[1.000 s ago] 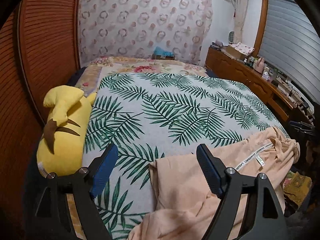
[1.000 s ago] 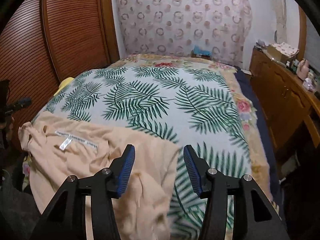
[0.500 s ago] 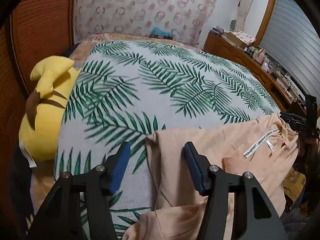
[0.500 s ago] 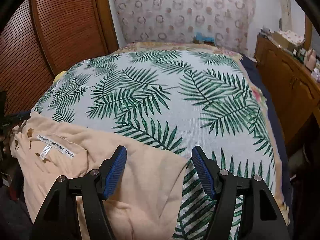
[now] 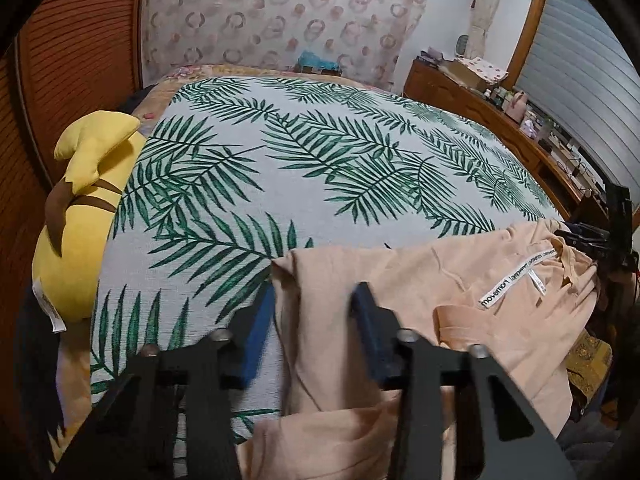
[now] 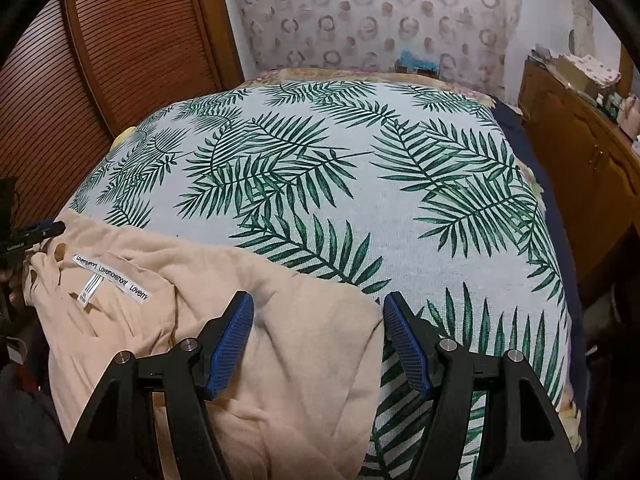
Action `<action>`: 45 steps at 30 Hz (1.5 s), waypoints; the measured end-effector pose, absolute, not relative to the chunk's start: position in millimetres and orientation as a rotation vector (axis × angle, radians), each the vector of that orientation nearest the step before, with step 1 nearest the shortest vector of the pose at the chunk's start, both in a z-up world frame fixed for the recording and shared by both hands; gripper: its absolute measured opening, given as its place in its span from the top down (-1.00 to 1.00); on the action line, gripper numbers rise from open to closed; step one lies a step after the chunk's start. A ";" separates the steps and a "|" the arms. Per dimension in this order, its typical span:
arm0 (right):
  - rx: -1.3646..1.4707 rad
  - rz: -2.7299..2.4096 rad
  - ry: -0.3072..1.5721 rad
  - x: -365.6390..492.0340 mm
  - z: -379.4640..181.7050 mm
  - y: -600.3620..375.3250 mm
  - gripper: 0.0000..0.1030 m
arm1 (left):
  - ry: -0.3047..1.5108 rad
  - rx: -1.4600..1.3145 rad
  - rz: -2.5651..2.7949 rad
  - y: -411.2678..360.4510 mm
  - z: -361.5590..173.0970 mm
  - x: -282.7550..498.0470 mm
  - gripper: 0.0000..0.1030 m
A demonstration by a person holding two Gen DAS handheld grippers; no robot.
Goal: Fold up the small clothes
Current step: 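Move both open tools onto the edge of the peach T-shirt, then grasp the shirt edge with the left tool while the right tool grasps and lifts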
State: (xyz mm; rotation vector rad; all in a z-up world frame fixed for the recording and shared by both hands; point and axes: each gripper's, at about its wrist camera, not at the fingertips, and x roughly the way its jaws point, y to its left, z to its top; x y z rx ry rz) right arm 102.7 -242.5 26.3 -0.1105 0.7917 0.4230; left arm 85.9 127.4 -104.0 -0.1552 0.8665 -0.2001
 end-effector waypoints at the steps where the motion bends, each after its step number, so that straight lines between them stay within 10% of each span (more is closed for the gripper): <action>1: -0.112 0.433 0.792 102.1 26.1 -241.4 -0.35 | 0.865 -0.153 -0.200 126.0 -103.9 86.1 0.36; 4: -0.134 0.456 0.794 99.4 25.4 -236.3 -0.26 | 0.862 -0.138 -0.201 121.7 -103.5 85.7 0.62; 9: -0.180 0.502 0.802 92.4 25.6 -225.0 0.66 | 0.820 -0.152 -0.217 116.3 -93.2 77.7 0.82; 11: -0.189 0.516 0.811 87.3 25.8 -221.5 0.73 | 0.776 -0.172 -0.219 117.1 -81.5 68.6 0.83; 45: -0.116 0.512 0.473 -60.6 134.8 -274.4 0.79 | 0.398 -0.225 -0.319 118.7 33.1 -30.2 0.84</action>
